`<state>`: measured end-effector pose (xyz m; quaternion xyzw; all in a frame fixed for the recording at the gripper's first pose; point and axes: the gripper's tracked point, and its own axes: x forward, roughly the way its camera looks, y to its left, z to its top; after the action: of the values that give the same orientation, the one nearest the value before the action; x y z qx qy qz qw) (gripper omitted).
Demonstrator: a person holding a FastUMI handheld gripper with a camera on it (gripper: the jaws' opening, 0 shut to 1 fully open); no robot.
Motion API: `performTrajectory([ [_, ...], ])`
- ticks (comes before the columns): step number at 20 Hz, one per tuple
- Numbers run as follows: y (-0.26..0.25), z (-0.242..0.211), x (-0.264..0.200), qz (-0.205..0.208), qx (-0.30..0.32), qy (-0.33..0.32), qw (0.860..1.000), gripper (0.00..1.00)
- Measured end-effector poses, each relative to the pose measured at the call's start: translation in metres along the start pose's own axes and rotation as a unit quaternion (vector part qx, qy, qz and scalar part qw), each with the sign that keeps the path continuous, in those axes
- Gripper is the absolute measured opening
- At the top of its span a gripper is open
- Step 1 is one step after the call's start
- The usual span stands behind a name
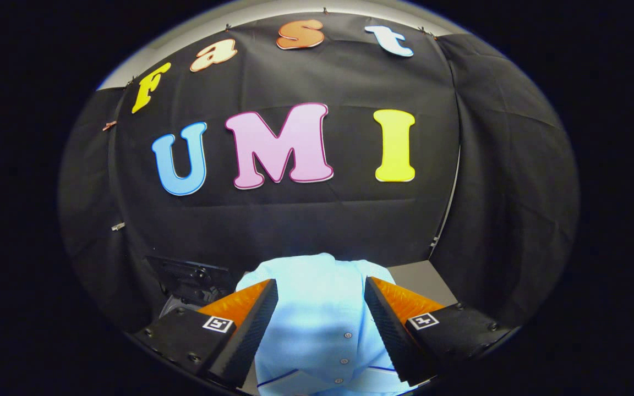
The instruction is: Put the clothes into the washing machine and then close the washing machine lid.
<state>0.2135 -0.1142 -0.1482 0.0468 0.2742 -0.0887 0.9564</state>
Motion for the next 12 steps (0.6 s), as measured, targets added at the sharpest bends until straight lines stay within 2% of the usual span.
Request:
performTrajectory([
  [6,0.003,-0.021,0.041,-0.001,0.003,0.061,0.998,0.98],
  [12,-0.004,-0.052,0.062,-0.012,0.003,0.124,0.992,0.99],
])
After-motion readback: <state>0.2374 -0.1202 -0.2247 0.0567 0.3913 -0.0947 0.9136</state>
